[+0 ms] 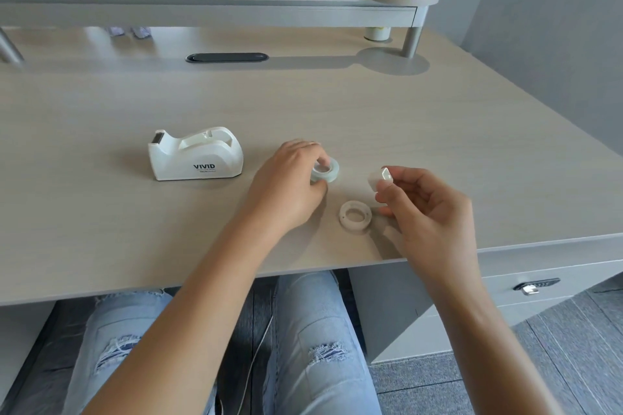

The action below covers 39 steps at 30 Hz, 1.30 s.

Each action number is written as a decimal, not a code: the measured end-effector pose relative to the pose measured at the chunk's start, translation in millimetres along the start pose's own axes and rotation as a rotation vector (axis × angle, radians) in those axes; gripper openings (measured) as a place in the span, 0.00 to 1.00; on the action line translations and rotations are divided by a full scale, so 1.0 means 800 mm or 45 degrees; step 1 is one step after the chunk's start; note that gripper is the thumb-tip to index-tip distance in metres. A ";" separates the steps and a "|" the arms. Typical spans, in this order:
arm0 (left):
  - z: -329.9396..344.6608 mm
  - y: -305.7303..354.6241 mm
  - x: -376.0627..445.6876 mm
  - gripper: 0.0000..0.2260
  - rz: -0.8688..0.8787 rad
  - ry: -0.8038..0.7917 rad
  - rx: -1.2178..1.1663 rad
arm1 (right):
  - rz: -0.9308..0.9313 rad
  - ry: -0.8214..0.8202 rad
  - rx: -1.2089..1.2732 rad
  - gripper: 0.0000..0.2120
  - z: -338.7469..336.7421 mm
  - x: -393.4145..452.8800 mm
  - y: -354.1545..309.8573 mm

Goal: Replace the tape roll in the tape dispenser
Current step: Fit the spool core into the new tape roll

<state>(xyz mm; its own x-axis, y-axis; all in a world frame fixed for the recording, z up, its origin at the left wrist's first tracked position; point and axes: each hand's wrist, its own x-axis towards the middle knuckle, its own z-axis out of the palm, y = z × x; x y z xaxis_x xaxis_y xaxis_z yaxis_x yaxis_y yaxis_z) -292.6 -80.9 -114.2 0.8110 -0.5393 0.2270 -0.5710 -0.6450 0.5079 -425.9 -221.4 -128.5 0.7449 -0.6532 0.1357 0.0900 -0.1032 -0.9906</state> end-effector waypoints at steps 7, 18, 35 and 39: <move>0.002 0.005 -0.005 0.05 -0.015 0.080 -0.203 | -0.004 -0.014 0.020 0.02 -0.002 -0.002 -0.005; -0.041 0.034 -0.040 0.10 -0.358 0.067 -1.474 | -0.429 -0.120 -0.192 0.09 0.027 0.005 -0.043; -0.036 0.013 -0.077 0.09 -0.109 0.334 -1.321 | -0.463 -0.206 -0.094 0.07 0.052 -0.005 -0.050; -0.041 0.010 -0.080 0.07 -0.132 0.405 -1.400 | -0.495 -0.253 -0.075 0.11 0.060 -0.009 -0.050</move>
<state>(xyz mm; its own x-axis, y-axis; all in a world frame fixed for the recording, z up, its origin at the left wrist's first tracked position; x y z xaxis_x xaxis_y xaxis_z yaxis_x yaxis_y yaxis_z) -344.8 -33.7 -97.9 0.9325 -0.2488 0.2617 -0.2065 0.2273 0.9517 -403.2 -176.6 -90.3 0.7765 -0.4009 0.4861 0.3550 -0.3590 -0.8632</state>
